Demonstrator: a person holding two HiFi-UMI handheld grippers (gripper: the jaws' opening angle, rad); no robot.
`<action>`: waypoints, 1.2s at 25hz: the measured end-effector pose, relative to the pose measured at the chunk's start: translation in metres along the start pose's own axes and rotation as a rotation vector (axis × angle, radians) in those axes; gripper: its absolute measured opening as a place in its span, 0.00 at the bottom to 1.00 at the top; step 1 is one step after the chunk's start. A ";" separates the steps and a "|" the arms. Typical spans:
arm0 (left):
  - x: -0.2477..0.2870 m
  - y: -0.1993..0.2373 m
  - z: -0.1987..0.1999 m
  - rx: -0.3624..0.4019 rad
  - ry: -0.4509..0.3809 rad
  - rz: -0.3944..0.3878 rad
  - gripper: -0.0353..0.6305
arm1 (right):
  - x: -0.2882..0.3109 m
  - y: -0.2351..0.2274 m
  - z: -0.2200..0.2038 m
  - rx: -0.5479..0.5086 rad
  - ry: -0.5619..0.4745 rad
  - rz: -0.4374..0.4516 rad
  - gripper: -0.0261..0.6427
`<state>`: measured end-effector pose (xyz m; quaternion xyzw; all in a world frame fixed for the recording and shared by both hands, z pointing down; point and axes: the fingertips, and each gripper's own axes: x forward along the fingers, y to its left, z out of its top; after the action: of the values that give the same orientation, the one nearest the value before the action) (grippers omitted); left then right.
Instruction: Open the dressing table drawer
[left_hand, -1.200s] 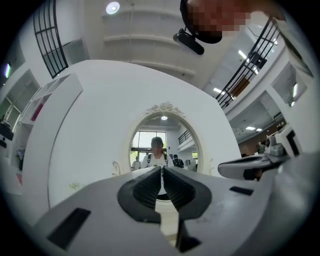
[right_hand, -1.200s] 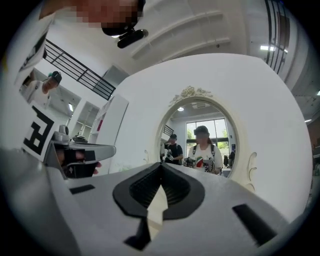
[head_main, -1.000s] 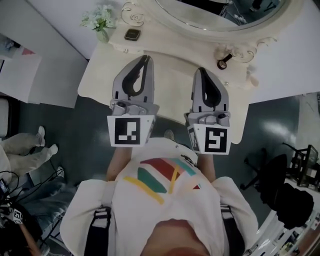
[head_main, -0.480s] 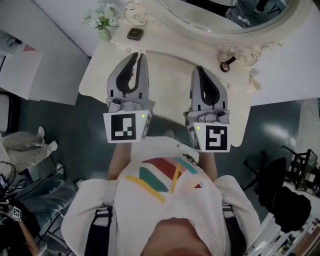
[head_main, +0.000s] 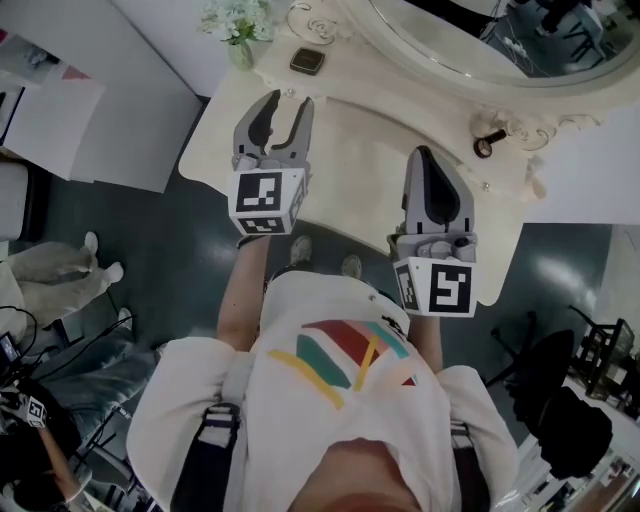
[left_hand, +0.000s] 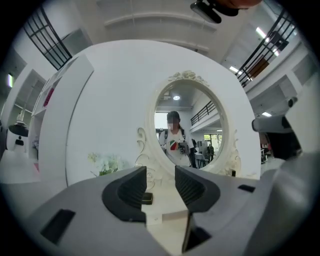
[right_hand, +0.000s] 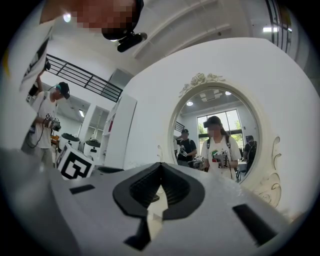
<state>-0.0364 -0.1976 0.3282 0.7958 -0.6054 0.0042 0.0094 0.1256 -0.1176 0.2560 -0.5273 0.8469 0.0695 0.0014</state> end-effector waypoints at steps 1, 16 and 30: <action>0.004 0.007 -0.012 -0.006 0.024 0.003 0.29 | 0.002 0.003 -0.002 0.001 0.005 0.003 0.04; 0.061 0.052 -0.127 -0.009 0.215 -0.033 0.34 | 0.026 0.020 -0.026 -0.019 0.076 -0.007 0.04; 0.107 0.080 -0.224 -0.035 0.417 -0.030 0.29 | 0.033 0.019 -0.060 -0.019 0.166 -0.040 0.04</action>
<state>-0.0835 -0.3172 0.5553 0.7863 -0.5786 0.1582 0.1482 0.0982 -0.1463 0.3154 -0.5481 0.8326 0.0333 -0.0724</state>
